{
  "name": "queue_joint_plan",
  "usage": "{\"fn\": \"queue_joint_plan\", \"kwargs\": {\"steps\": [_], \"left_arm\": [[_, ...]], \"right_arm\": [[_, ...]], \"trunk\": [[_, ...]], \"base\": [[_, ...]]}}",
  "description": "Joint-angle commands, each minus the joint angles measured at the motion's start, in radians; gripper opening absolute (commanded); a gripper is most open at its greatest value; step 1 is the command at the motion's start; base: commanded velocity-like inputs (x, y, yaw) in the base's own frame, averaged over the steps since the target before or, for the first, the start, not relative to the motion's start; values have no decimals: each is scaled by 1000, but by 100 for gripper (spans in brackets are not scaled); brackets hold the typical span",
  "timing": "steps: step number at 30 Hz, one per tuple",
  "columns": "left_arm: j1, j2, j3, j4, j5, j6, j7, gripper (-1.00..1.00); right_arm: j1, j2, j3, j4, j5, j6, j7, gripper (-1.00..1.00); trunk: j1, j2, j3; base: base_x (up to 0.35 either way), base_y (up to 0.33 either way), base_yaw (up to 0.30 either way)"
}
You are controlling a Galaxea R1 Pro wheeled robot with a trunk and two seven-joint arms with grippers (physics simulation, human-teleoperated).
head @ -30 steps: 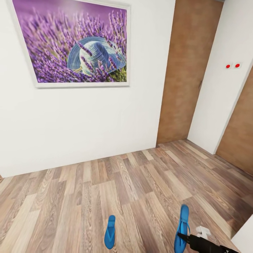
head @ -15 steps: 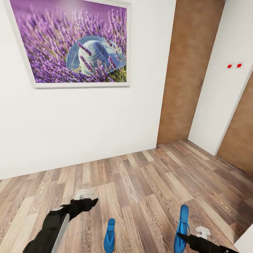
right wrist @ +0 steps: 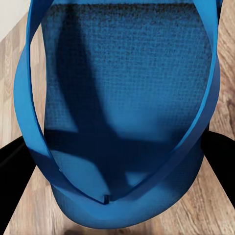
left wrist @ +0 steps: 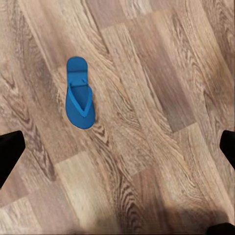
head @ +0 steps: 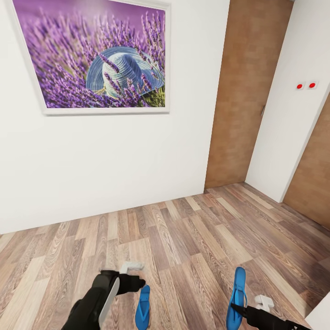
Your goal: In the bedroom, move the book from the bed onto either nightstand, and place the two sandals side by side next to the bed.
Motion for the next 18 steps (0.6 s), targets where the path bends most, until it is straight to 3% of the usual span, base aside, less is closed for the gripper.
{"fn": "queue_joint_plan", "kwargs": {"steps": [1, 12, 15, 18], "left_arm": [[0, 1, -22, 6, 2, 4, 0, 100], [0, 3, -38, 13, 1, -40, 1, 100], [0, 3, -39, 13, 1, -42, 1, 100], [-1, 2, -40, 13, 1, -42, 1, 100]], "right_arm": [[-1, 0, 8, 3, -7, -5, 5, -100], [-1, 0, 8, 3, -8, -5, -10, -100], [-1, 0, 6, -5, -9, -8, -107, -100], [-4, -2, 1, -59, -13, -13, -268, -100]], "trunk": [[0, -1, -1], [0, -1, -1], [0, -1, -1], [0, -1, -1]], "base": [[0, 0, 0], [0, 0, 0], [0, 0, 0], [0, 0, 0]]}}
